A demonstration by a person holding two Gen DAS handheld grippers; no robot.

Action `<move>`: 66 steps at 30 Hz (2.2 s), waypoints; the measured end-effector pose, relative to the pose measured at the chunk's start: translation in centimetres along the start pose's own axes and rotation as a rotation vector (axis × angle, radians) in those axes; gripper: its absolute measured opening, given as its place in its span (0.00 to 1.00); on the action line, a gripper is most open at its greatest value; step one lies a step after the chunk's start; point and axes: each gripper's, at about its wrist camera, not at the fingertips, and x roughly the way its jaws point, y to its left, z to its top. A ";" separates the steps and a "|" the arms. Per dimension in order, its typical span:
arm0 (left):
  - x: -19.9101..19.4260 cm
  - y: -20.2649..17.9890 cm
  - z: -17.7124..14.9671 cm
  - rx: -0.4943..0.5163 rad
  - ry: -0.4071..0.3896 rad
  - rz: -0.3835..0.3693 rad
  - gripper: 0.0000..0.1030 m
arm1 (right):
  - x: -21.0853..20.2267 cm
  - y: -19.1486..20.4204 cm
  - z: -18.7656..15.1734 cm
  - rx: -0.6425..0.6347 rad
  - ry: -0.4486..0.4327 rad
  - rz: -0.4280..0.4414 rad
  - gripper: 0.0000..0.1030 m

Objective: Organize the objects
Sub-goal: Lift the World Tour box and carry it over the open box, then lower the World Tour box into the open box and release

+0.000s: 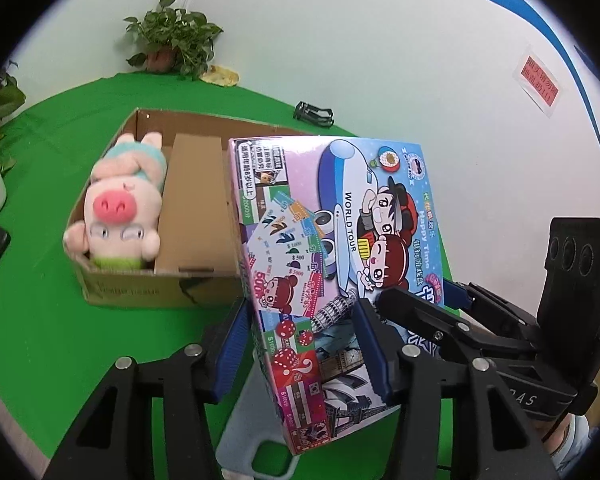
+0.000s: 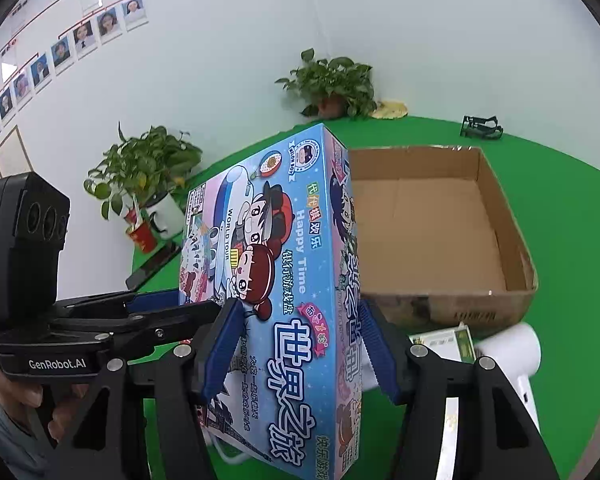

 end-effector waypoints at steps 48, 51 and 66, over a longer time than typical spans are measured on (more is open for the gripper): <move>17.1 3.0 12.0 0.034 0.234 0.113 0.47 | 17.6 -15.6 10.0 0.286 0.117 0.049 0.55; 18.2 2.9 11.4 0.042 0.282 0.133 0.47 | 18.8 -16.7 9.3 0.313 0.156 0.046 0.56; 14.2 2.7 10.3 0.054 0.256 0.158 0.47 | 23.2 -16.4 6.9 0.284 0.341 -0.017 0.40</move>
